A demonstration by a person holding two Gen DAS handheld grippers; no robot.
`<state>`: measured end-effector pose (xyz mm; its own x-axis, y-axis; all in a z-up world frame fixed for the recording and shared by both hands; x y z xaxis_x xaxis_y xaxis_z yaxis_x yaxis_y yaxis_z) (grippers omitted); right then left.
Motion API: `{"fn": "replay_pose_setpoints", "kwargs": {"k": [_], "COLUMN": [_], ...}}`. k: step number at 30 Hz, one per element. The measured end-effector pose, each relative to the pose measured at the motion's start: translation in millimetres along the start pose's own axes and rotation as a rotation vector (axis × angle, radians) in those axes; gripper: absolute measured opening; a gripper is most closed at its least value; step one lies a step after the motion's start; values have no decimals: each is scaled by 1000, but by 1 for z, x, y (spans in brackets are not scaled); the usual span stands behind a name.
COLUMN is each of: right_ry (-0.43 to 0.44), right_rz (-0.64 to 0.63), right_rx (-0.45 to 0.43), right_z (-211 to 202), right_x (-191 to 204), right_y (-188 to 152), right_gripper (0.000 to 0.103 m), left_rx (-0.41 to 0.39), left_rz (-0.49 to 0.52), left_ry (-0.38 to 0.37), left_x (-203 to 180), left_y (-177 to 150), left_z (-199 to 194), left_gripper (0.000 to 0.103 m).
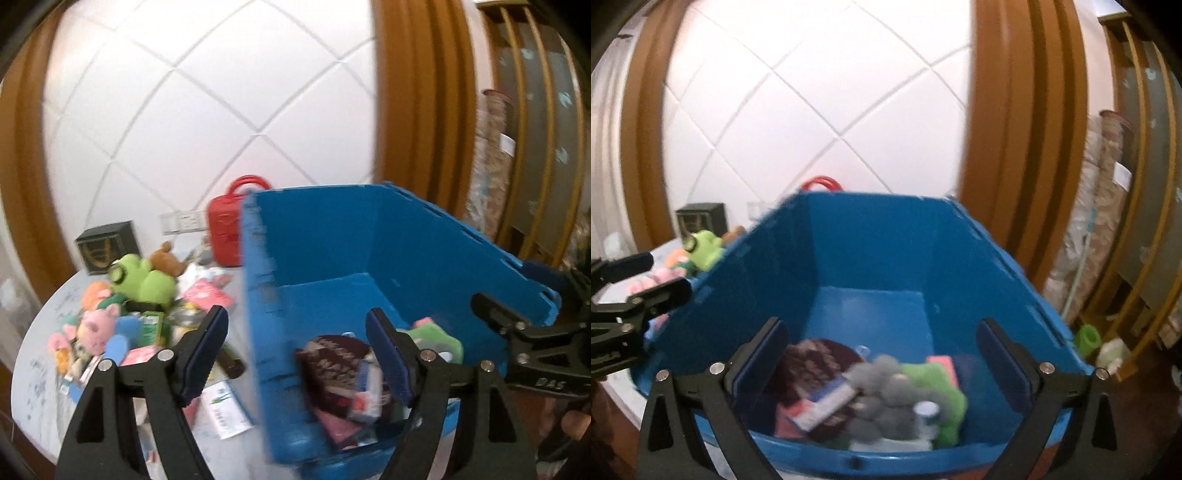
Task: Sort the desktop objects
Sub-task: 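Move both tools back over the heap of items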
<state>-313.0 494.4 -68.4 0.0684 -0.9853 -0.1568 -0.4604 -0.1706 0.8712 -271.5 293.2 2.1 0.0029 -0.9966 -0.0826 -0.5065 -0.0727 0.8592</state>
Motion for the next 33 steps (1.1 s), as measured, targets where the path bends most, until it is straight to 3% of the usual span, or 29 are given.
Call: {"fn": "replay_pose_setpoints", "kwargs": {"k": [12, 17, 24, 29, 33], "right_ry": [172, 219, 248, 262, 260], "right_rz": [-91, -91, -73, -62, -61], "right_rx": [-61, -35, 135, 289, 357], "right_z": [2, 16, 61, 94, 112], "right_x": [186, 264, 362, 413, 439], "right_y": [45, 45, -6, -62, -92], "right_gripper": [103, 103, 103, 103, 103], "left_rx": [26, 98, 243, 369, 429], "left_rz": [-94, -80, -99, -117, -131], "left_ry": [141, 194, 223, 210, 185], "left_x": [202, 305, 425, 474, 492], "left_y": [-26, -60, -130, -186, -219], "left_z": [-13, -11, 6, 37, 56], "left_gripper": [79, 79, 79, 79, 79]}}
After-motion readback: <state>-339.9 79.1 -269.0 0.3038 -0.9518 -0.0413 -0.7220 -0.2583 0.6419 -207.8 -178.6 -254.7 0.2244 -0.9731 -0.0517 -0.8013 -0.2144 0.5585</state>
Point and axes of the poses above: each gripper's, at about its wrist camera, not at the fingertips, and z roughly the way its jaws point, x to its left, y to its top, the point moved 8 cm from there along z, roughly the way its jaws point, and after that the axes turned 5 degrees about -z, right-handed, at the moved point
